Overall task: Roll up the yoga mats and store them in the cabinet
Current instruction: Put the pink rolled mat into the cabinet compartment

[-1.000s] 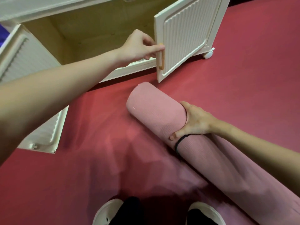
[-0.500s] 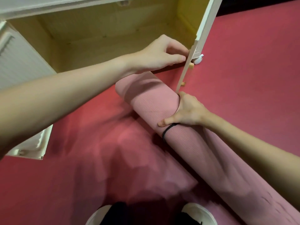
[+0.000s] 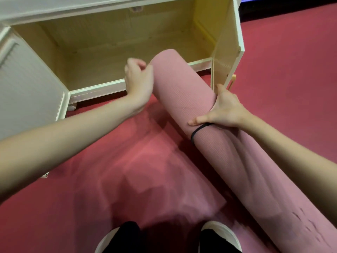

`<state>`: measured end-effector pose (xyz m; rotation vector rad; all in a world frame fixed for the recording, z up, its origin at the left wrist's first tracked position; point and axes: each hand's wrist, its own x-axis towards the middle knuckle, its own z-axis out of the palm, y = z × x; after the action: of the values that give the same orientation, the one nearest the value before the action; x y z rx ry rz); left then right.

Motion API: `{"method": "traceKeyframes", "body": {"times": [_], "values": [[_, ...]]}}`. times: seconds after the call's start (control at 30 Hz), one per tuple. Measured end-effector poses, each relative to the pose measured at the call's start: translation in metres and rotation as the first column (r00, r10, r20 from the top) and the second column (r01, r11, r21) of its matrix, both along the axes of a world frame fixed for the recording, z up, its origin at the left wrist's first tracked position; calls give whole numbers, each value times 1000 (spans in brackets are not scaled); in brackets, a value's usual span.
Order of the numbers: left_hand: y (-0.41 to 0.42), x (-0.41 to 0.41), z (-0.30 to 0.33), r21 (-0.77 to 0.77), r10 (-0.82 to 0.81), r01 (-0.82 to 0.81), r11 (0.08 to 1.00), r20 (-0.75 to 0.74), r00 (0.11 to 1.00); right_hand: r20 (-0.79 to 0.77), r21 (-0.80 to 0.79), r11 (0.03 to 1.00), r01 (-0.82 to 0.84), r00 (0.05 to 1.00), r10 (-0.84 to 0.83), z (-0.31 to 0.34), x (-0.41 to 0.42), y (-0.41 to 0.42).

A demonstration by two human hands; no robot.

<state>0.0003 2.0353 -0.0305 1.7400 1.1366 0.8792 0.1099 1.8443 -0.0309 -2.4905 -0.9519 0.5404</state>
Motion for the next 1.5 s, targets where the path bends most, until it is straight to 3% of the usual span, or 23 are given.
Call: {"method": "traceKeyframes", "body": {"times": [0.1,0.17,0.23,0.3,0.43,0.57,0.63,0.77,0.9,1.07,1.37,1.5], "values": [[-12,-25,-30,-246,-168,101,964,-267,949,33,11,997,78,996,-79,4,6,-6],[-22,-33,-38,-383,-349,226,896,-290,891,74,21,988,153,985,-154,9,11,-11],[-34,-35,-45,-523,-616,430,736,-254,745,109,33,977,210,971,-213,16,18,-17],[-46,-31,-51,-600,-785,551,581,-231,575,137,51,967,250,957,-254,26,25,-23],[-75,-13,-47,-612,-885,661,434,-152,440,133,118,929,351,921,-365,43,41,-31],[-100,10,-36,-635,-918,693,340,-63,393,91,146,878,455,878,-470,54,51,-21],[-112,19,-36,-675,-908,662,326,-29,418,95,120,882,455,879,-466,53,51,-10],[-130,30,-42,-761,-772,541,359,83,630,65,72,900,429,899,-433,38,53,15],[-145,29,-57,-720,-669,444,533,-38,743,32,42,917,398,916,-399,23,60,39],[-125,42,-64,-638,-472,362,679,-3,882,-19,73,941,330,944,-330,16,79,71],[-41,51,-50,-530,-406,308,790,-76,911,-345,226,913,339,905,-250,-2,114,112],[-9,45,-41,-452,-388,277,848,-175,905,-278,198,942,270,937,-211,-15,128,110]]}}
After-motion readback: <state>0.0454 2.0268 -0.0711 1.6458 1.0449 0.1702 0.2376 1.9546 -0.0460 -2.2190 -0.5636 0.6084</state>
